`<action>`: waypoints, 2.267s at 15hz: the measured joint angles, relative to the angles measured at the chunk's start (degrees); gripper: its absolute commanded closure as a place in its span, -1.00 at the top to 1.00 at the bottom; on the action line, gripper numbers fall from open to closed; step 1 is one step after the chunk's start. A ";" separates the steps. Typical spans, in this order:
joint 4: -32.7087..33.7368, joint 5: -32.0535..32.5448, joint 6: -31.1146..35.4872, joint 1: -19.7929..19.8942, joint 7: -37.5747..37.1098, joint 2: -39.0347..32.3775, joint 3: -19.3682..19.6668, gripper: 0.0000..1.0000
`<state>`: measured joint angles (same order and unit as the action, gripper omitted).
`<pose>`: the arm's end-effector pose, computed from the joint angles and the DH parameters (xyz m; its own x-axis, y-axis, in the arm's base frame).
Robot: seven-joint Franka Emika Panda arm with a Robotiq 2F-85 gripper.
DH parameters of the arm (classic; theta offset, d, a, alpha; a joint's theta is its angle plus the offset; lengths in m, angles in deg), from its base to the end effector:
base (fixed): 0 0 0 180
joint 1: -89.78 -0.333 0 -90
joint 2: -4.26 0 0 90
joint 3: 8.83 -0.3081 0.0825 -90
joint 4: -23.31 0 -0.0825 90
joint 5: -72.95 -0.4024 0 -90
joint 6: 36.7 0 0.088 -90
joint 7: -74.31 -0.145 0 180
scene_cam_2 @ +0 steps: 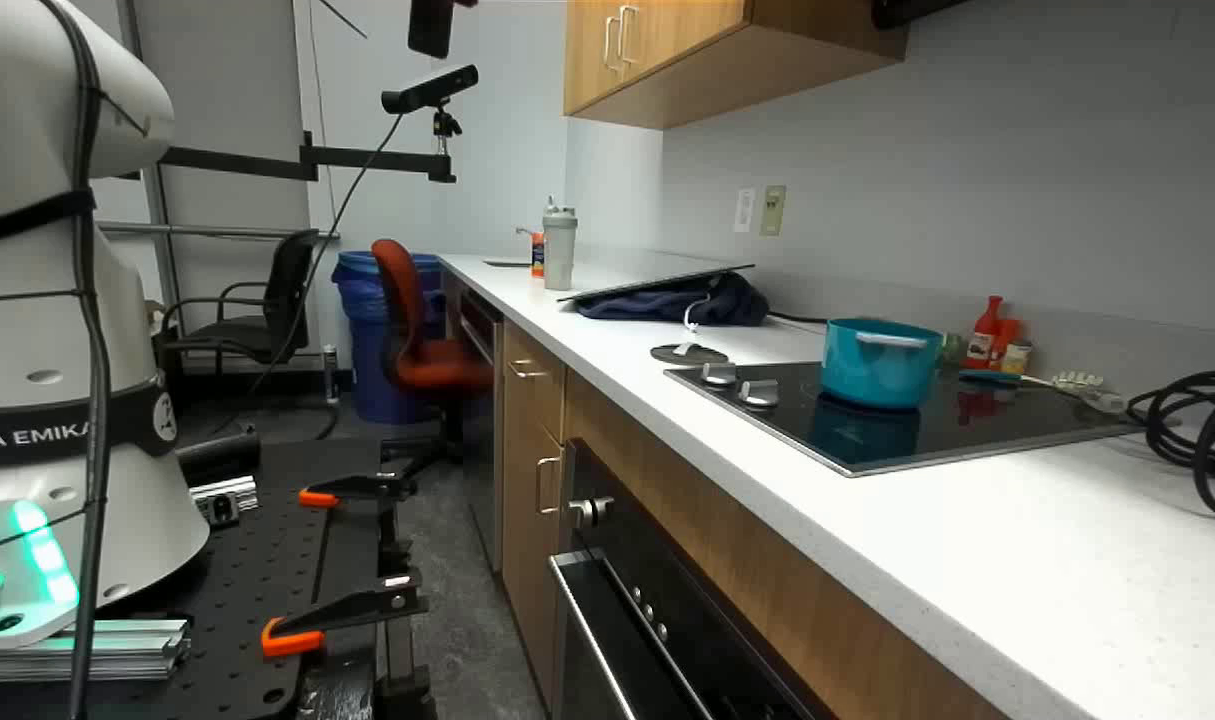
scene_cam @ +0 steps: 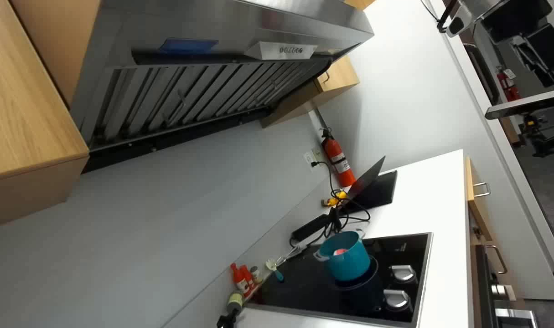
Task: Place the lid on the pot
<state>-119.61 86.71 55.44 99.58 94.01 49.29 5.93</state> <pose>0.2852 -0.1696 0.4726 0.9917 0.0210 -0.1266 0.0230 -0.9996 0.0143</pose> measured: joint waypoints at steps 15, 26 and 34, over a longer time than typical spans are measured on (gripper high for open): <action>0.00 0.00 0.01 0.00 0.00 -0.04 0.01 1.00; -1.62 0.00 0.08 -0.89 -0.01 -0.11 -0.86 1.00; -5.20 -0.71 1.08 -6.61 -0.05 -0.66 -5.09 1.00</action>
<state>-124.82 86.01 56.52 92.98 93.97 48.64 0.83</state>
